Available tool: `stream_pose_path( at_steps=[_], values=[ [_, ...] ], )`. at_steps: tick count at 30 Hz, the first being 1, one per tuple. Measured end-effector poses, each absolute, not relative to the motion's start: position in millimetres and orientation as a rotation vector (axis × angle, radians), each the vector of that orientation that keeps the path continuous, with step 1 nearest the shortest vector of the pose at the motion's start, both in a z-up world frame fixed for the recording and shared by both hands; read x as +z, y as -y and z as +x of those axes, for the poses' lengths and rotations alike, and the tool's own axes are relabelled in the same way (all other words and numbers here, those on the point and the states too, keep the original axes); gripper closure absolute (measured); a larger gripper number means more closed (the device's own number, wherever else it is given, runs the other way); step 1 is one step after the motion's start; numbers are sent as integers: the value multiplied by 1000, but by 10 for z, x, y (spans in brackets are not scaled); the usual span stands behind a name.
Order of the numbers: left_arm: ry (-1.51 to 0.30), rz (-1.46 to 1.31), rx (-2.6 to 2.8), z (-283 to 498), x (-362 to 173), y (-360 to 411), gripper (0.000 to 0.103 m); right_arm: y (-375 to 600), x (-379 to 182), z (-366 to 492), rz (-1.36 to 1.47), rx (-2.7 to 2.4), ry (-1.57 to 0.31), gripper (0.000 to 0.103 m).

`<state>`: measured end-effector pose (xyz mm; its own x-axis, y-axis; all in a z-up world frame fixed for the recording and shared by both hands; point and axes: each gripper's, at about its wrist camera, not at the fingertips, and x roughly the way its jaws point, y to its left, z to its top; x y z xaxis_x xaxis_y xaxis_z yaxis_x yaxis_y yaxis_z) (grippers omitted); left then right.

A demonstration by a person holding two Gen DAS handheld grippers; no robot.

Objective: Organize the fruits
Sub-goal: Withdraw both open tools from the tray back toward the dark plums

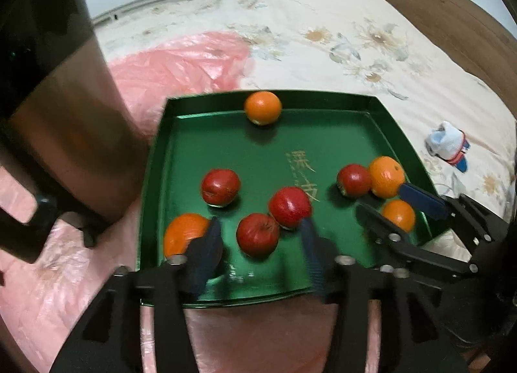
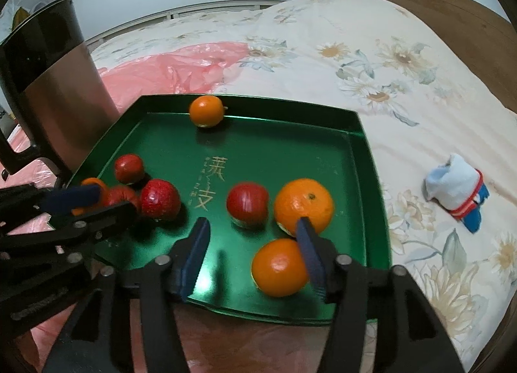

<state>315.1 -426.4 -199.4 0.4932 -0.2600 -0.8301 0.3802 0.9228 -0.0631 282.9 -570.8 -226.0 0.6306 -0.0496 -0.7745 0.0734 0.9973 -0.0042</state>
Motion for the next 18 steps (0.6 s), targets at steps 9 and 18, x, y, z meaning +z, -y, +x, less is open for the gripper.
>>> stream_pose_path(
  at_steps=[9, 18],
  values=[
    [-993, 105, -369, 3091, -1856, 4075, 45, 5731, -2158, 2659, 49, -92, -879, 0],
    [-999, 93, -372, 2785, -1642, 3738, 45, 5593, -2001, 2443, 39, -97, -889, 0]
  ],
)
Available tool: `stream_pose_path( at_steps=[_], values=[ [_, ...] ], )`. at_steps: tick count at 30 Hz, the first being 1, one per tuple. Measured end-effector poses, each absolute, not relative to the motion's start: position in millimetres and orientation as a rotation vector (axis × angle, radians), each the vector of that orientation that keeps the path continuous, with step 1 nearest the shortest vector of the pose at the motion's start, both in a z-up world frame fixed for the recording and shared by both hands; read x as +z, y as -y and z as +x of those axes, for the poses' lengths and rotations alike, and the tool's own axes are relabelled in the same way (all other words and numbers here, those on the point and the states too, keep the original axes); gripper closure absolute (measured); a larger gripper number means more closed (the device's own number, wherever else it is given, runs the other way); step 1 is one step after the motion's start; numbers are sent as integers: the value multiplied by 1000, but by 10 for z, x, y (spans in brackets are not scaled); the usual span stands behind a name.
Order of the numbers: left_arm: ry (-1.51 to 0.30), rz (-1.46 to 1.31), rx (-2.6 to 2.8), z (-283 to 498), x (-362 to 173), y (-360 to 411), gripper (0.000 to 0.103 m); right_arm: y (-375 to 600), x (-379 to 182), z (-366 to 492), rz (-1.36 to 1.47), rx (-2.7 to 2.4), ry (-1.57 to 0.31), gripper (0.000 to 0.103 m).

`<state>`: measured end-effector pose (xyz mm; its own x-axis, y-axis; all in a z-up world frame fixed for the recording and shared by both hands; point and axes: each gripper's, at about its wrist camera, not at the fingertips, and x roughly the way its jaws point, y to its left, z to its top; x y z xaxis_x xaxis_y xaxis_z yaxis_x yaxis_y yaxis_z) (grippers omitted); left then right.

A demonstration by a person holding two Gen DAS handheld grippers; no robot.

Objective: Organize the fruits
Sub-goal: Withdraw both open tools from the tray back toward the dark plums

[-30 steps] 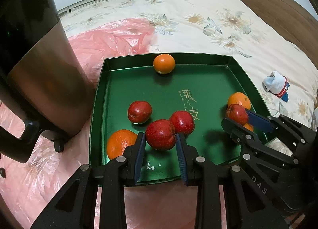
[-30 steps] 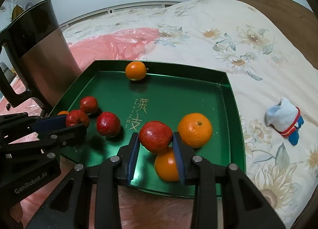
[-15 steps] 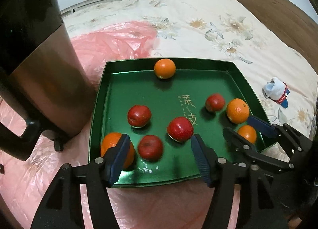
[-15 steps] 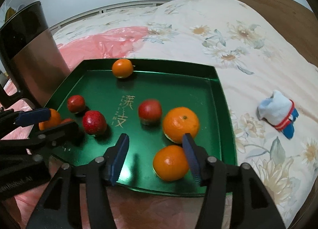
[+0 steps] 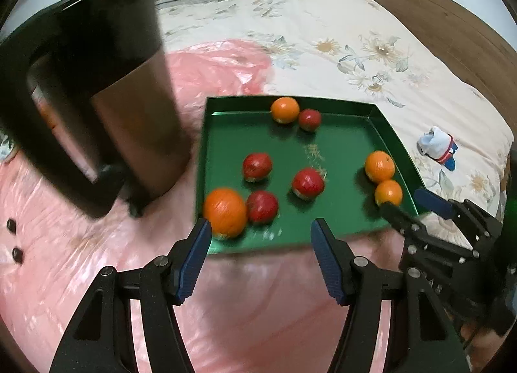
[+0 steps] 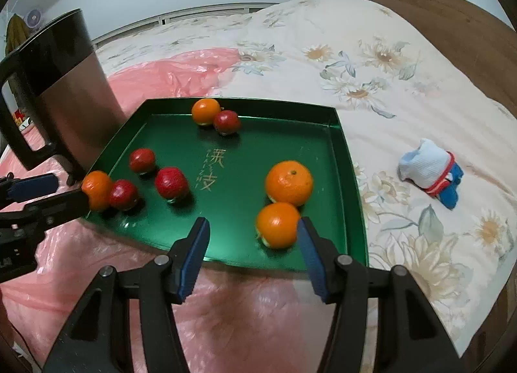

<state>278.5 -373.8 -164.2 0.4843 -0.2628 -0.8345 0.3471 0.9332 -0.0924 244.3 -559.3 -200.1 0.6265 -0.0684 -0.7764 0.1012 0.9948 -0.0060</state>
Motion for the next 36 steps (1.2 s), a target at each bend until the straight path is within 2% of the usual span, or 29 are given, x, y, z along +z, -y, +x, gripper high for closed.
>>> stream_pose_path(
  at_steps=[20, 29, 36],
  values=[
    [-1011, -4, -282, 2192, -1371, 2193, 45, 4772, -1739, 2047, 4, -67, -911, 0],
    [-984, -22, -252, 2008, -1205, 1524, 45, 3846, -1537, 1968, -33, 83, -891, 0],
    [-955, -51, -151, 2186, -1167, 754, 45, 2967, -1485, 2092, -87, 242, -884, 0]
  ],
)
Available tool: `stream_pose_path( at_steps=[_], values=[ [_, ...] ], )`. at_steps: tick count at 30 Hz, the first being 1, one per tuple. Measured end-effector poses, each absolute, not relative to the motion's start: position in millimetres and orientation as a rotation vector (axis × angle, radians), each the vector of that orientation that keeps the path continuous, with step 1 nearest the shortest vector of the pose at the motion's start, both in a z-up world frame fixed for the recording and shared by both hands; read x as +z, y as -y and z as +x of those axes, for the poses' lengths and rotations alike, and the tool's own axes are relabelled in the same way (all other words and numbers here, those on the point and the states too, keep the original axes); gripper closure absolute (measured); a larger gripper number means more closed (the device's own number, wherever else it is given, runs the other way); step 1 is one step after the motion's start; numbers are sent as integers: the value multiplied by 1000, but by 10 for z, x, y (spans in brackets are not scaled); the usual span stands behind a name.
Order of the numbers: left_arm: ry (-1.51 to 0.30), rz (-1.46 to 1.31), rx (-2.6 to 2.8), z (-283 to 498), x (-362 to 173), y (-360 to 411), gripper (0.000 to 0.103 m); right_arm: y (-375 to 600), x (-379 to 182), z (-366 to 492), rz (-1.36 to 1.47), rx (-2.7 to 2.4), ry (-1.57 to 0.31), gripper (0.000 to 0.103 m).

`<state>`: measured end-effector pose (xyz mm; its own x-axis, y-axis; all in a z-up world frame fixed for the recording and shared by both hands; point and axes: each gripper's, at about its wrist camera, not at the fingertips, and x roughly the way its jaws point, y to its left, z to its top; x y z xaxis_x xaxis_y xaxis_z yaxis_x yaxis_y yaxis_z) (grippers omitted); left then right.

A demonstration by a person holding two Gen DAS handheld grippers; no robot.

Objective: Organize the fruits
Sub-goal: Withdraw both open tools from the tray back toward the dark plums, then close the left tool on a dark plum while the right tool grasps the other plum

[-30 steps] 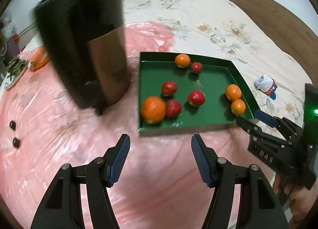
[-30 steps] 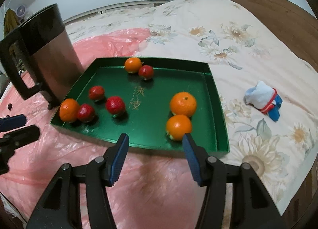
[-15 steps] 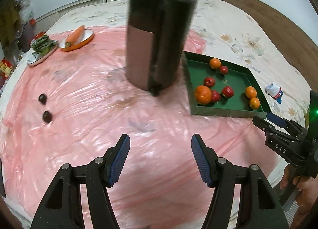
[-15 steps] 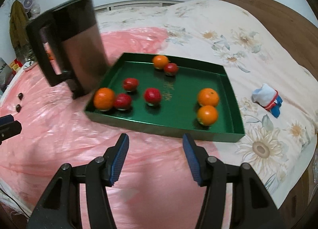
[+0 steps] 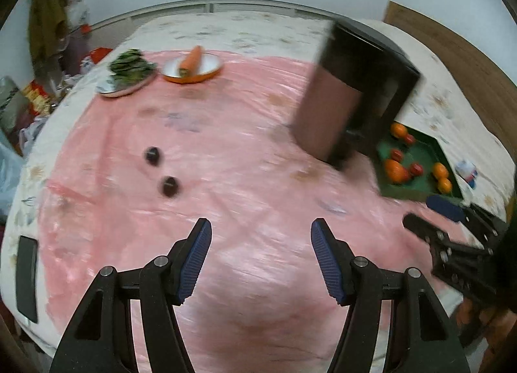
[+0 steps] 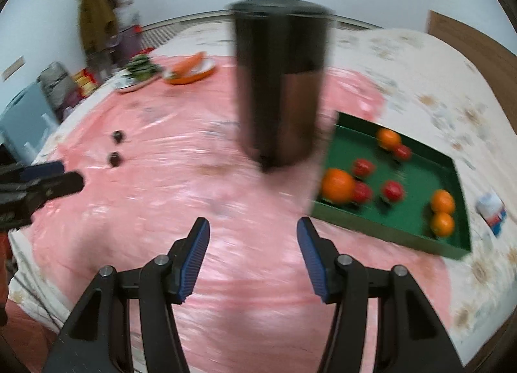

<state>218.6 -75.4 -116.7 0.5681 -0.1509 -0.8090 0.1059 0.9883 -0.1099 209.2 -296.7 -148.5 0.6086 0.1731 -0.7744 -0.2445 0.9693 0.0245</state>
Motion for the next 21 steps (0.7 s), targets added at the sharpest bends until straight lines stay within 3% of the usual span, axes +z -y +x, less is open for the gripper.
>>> stream_pose_path(
  at_steps=[10, 21],
  values=[
    [-948, -139, 9, 2901, -1324, -267, 45, 1789, -1610, 2449, -173, 418, -883, 0],
    [-1030, -136, 6, 3531, -1747, -468, 45, 841, -1963, 2895, -182, 529, -897, 0]
  ],
)
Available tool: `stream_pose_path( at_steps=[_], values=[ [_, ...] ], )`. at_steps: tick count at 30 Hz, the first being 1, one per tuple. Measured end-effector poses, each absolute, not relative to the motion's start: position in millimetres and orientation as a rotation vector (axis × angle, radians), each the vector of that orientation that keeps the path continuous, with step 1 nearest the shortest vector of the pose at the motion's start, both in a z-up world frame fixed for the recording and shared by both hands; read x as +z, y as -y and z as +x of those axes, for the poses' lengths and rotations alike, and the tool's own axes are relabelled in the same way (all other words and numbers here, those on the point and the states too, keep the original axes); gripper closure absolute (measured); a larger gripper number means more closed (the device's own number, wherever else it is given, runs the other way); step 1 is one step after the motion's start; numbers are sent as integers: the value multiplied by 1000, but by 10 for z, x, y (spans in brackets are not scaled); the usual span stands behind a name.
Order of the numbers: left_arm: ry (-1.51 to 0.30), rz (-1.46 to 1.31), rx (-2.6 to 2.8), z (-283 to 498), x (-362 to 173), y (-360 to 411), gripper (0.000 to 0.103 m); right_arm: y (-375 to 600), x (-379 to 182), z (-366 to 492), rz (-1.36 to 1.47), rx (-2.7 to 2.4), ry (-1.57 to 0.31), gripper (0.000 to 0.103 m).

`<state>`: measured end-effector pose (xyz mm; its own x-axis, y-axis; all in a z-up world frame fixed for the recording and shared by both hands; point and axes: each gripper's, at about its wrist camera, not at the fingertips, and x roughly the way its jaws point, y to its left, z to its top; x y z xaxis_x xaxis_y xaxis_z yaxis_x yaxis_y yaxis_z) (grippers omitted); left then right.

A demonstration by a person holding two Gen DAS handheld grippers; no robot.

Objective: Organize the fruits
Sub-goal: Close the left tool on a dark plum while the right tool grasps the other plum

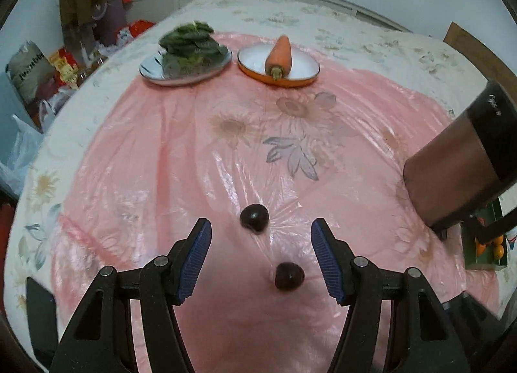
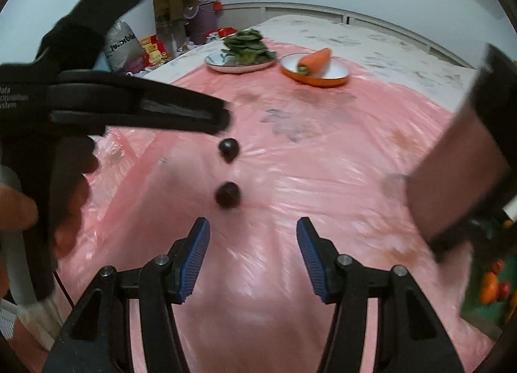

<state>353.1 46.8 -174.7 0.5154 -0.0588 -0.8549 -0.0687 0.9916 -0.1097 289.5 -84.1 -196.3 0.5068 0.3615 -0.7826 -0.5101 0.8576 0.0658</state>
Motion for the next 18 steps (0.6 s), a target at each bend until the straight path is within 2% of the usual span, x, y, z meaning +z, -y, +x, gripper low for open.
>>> stream_pose_path(
  at_steps=[18],
  values=[
    [-1113, -179, -31, 3828, -2130, -615, 45, 472, -2374, 3269, -86, 589, -946, 2]
  ],
)
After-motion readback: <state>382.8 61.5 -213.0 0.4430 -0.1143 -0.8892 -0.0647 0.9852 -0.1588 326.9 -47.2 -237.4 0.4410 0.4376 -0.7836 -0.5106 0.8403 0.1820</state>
